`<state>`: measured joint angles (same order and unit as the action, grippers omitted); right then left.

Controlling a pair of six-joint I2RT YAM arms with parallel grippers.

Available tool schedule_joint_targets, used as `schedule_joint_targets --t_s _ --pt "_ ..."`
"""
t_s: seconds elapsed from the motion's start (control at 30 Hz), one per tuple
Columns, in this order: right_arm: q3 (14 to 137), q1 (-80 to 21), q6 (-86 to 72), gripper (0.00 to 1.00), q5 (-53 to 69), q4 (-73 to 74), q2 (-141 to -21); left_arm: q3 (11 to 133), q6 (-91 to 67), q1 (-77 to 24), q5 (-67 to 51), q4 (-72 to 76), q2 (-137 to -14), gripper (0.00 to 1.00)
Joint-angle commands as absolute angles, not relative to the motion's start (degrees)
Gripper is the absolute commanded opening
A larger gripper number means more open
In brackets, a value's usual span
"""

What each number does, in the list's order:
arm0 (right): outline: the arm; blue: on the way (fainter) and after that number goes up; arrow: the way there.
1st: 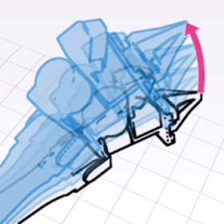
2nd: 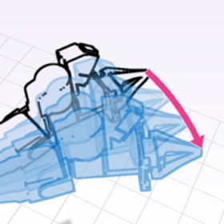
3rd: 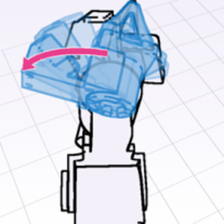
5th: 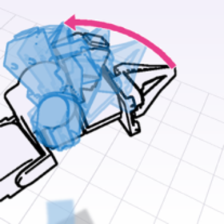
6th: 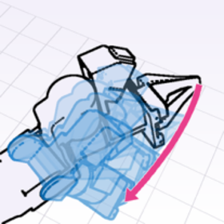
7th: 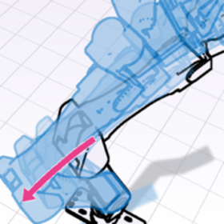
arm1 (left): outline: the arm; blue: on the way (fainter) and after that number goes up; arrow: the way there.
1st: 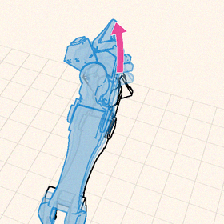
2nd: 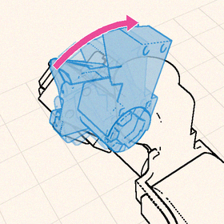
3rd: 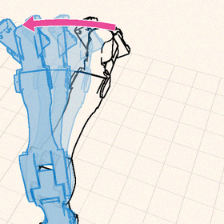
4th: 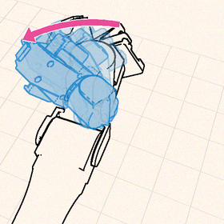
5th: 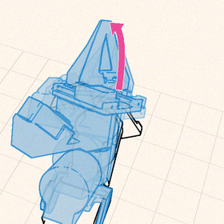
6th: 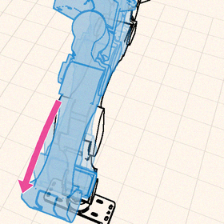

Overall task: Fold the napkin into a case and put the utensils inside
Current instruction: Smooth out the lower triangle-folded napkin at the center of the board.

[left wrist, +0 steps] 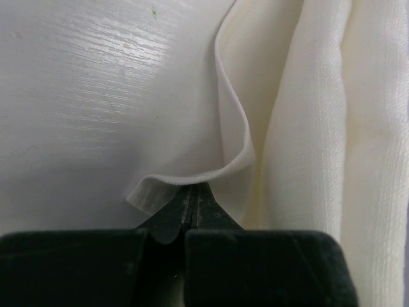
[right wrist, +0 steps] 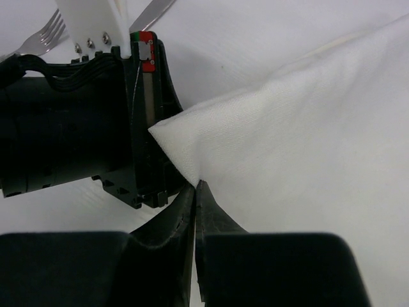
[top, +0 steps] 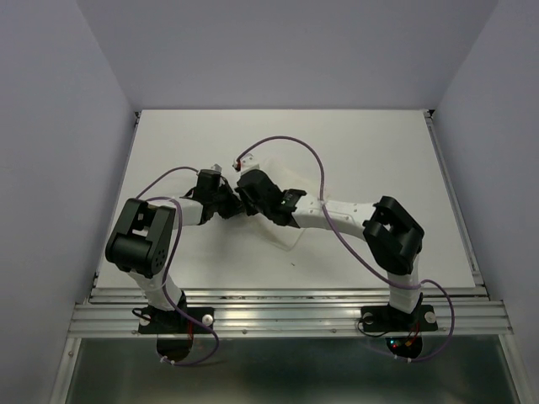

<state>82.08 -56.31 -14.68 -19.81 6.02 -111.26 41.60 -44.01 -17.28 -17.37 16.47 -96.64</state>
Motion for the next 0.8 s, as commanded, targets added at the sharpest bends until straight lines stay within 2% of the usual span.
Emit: schedule_joint_targets --t_s 0.0,0.13,0.3,0.37,0.5,0.77 --pt "84.11 -57.57 -17.31 0.06 -17.49 4.57 -111.44 40.78 -42.8 -17.31 -15.21 11.87 -96.77 0.0" --pt "83.15 -57.57 -18.63 0.1 -16.0 4.31 -112.59 40.6 -42.8 -17.23 -13.63 8.27 -93.62 0.0" --pt "82.71 -57.57 -18.55 0.3 -15.47 4.48 -112.85 41.31 -42.19 -17.14 -10.9 0.38 -89.04 0.01" --pt "82.44 -57.57 -18.28 0.39 -16.08 4.48 -112.5 42.01 -41.58 -17.05 -9.06 -2.62 -87.2 0.06" --pt "81.39 -56.95 -18.19 0.44 -16.26 4.48 -110.75 43.06 -40.52 -16.96 -6.51 -9.75 -82.01 0.13" --pt "75.34 -51.78 -20.3 0.45 -14.6 4.13 -104.08 43.51 -41.13 -16.09 -3.34 -15.21 -75.6 0.14"
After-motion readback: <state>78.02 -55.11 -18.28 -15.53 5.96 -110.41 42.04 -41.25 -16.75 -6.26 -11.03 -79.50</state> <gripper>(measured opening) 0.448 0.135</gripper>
